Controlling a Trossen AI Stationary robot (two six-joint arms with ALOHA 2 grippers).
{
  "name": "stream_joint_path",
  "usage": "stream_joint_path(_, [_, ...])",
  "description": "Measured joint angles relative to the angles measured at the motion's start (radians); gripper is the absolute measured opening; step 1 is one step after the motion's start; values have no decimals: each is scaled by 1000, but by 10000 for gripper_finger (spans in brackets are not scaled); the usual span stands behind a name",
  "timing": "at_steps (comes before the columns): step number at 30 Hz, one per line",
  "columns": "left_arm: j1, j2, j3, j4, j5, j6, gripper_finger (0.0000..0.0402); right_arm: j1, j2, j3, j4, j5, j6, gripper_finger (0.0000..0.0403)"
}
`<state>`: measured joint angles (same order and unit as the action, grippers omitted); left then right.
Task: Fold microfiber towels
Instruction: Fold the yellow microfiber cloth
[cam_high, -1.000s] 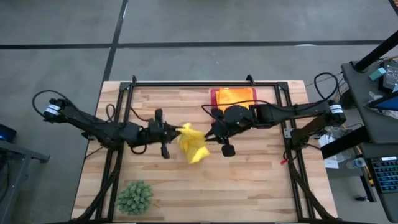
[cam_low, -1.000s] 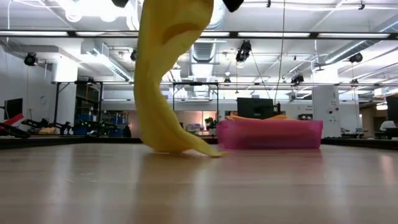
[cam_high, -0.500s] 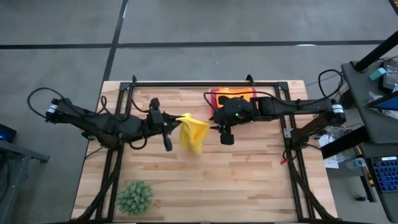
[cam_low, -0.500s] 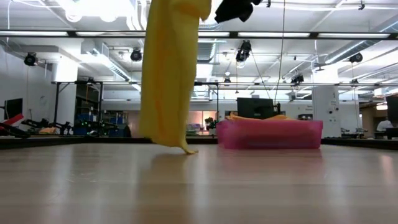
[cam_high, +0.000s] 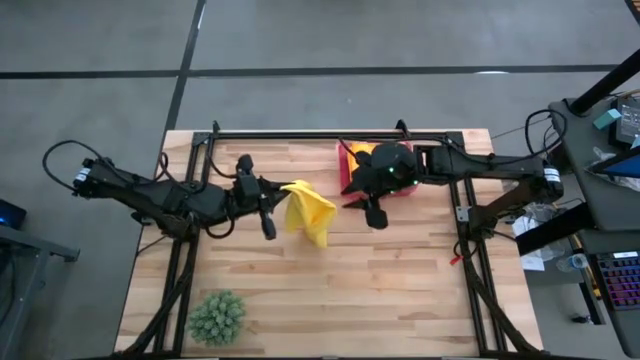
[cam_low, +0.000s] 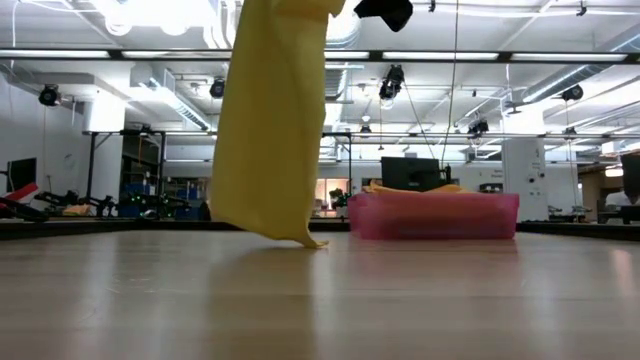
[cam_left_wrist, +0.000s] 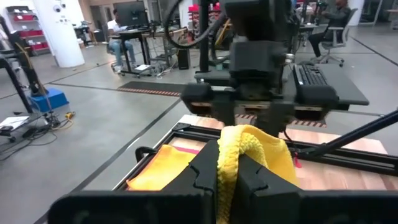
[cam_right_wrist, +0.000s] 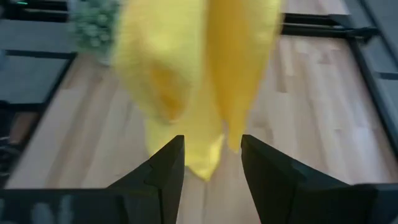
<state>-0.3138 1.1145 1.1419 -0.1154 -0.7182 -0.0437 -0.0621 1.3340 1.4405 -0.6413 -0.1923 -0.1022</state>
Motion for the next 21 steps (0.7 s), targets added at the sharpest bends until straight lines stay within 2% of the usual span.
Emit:
stream_joint_path(3, [0,0,0,1,-18,4,0,15,-1,-31,32,-22,22,151])
stream_joint_path(11, [0,0,-2,0,-18,6,0,45,-1,-163,269,-25,74,151])
stream_joint_path(21, [0,0,-2,0,-17,6,0,45,2,-204,415,-7,132,145])
